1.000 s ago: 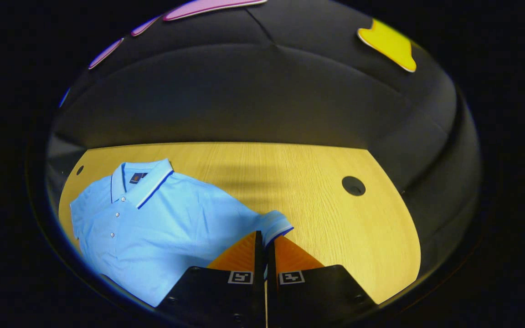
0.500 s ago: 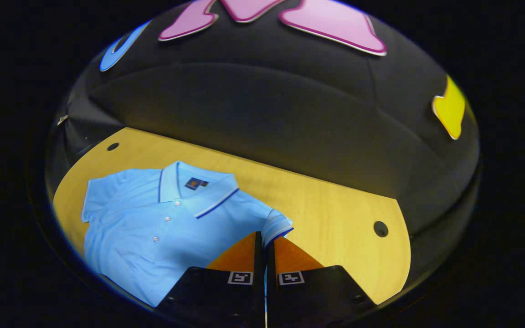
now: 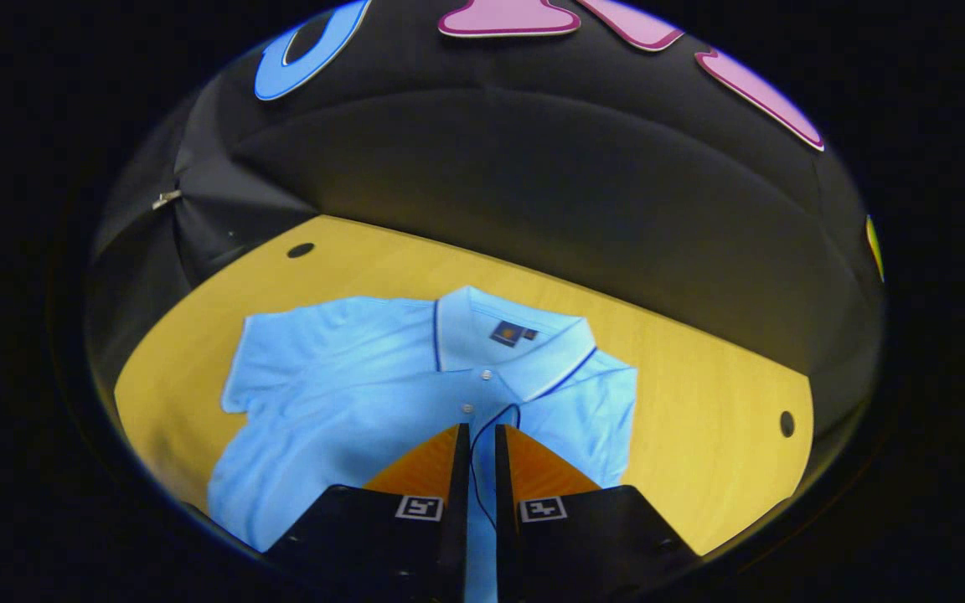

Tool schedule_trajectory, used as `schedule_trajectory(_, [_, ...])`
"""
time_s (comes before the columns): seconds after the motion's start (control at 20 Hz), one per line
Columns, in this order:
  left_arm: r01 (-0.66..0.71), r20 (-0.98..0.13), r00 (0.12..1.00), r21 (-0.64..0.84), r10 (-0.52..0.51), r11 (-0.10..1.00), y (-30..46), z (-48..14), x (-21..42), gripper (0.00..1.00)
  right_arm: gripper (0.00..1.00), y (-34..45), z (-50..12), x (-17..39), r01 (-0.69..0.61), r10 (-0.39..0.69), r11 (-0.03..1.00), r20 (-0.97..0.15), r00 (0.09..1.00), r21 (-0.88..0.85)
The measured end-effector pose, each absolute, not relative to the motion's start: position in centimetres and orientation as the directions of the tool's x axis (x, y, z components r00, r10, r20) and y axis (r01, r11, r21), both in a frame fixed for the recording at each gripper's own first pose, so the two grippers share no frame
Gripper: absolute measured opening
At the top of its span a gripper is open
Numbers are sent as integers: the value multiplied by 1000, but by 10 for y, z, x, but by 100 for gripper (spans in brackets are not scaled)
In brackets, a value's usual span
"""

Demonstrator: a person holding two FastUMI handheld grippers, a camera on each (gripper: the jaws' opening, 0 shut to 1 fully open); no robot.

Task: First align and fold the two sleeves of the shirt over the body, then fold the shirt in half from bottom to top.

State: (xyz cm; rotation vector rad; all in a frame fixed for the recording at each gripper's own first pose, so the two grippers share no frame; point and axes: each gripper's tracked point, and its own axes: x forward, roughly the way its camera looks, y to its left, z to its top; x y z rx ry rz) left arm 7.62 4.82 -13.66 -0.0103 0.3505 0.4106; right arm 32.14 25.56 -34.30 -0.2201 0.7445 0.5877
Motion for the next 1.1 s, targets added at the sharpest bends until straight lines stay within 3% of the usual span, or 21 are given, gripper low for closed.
schedule_trajectory(0.1, [-360,-335,871,59,358,931,46,-137,87,99,21,267,-341,309,-585,462,808,-695,551,74])
schedule_trajectory(0.2, [-336,-335,885,25,325,941,44,-137,99,99,31,271,-337,299,-595,490,796,-694,527,109])
schedule_trajectory(0.35, [-310,-333,898,-18,286,951,50,-141,123,99,82,257,-330,286,-585,490,801,-699,522,125])
schedule_trajectory(0.4, [-300,-335,901,-24,275,954,54,-144,134,99,94,248,-326,283,-572,489,809,-696,526,136])
schedule_trajectory(0.45, [-291,-338,903,-23,267,956,58,-147,145,99,99,239,-319,279,-556,488,818,-691,533,149])
schedule_trajectory(0.7, [-232,-342,914,4,219,973,78,-171,215,99,98,175,-281,278,-523,425,851,-654,626,53])
schedule_trajectory(1.1, [-220,-461,869,-30,182,975,122,-257,322,99,98,123,-219,247,-496,410,868,-568,714,3])
